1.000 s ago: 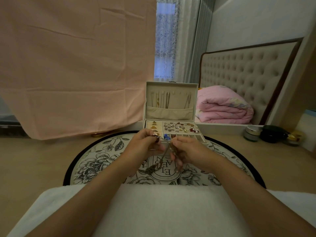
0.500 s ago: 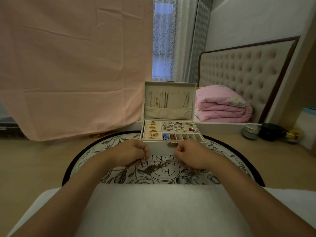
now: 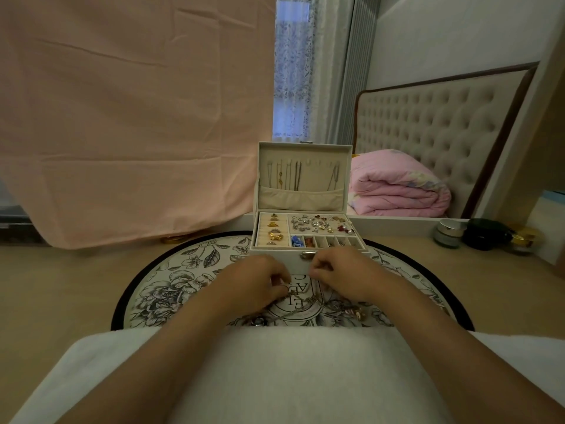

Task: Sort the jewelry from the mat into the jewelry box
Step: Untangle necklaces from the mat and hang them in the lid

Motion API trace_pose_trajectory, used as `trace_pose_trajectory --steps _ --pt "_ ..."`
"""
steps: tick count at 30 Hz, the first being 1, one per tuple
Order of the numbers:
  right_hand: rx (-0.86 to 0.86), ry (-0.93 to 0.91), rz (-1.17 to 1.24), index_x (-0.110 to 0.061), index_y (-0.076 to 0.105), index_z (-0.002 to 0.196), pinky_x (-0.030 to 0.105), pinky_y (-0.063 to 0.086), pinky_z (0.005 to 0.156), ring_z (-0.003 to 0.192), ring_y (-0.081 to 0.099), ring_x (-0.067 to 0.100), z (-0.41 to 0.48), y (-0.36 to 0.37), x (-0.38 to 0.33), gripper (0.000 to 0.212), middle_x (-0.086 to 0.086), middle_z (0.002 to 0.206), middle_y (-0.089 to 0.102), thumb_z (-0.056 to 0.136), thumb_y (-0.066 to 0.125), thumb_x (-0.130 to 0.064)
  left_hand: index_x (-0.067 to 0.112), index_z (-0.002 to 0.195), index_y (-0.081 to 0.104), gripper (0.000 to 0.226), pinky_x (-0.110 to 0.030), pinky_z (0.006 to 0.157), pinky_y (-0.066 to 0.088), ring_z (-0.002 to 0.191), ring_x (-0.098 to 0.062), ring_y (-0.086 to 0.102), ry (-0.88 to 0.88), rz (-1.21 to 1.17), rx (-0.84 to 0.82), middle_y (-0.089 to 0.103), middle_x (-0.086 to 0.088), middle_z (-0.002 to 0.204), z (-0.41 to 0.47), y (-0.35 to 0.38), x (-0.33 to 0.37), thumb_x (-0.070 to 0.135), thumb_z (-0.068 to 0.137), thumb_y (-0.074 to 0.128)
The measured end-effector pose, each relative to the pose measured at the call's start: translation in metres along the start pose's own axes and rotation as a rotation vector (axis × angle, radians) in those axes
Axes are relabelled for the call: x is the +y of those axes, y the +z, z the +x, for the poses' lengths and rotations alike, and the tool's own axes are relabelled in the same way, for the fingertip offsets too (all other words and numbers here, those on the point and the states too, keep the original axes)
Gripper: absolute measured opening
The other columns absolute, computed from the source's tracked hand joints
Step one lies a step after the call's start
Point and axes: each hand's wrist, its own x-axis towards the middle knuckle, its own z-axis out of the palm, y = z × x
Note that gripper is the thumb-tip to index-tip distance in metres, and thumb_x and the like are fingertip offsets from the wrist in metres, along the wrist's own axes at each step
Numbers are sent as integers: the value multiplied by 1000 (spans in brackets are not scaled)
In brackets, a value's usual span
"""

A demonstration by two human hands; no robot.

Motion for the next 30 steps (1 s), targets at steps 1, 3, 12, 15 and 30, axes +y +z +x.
trace_pose_trajectory --steps 1,3,12,15,30 --pt "-7 3 15 -28 69 94 20 45 61 65 60 -1 0 0 1 10 -9 81 69 98 61 -32 33 115 67 27 -32 89 51 102 -6 54 10 17 37 60 14 112 1 7 0 43 91 62" --pt "-53 20 20 -29 71 91 24 52 67 71 63 2 0 -3 4 11 -9 84 71 95 65 -37 32 110 69 21 -35 91 51 106 -8 53 3 -7 62 58 13 112 1 12 -2 40 92 62" --pt "-260 55 -1 -25 79 90 34 58 88 86 69 5 -3 -7 9 11 -11 89 76 83 80 -33 34 106 66 21 -31 84 51 97 -16 60 -285 313 18 64 8 104 -4 -11 -16 22 91 59" --pt "-209 15 33 -25 78 90 30 57 84 86 68 5 -1 -4 10 7 -11 89 75 87 77 -31 32 110 67 29 -32 86 52 100 -17 59 -258 354 76 63 5 108 -2 -10 -15 14 88 60" --pt "-215 70 790 -9 55 98 36 48 70 60 57 17 2 6 6 18 -4 59 54 107 43 -18 22 95 76 12 -12 56 42 52 7 55 -122 -868 179 76 4 83 3 6 15 15 93 66"
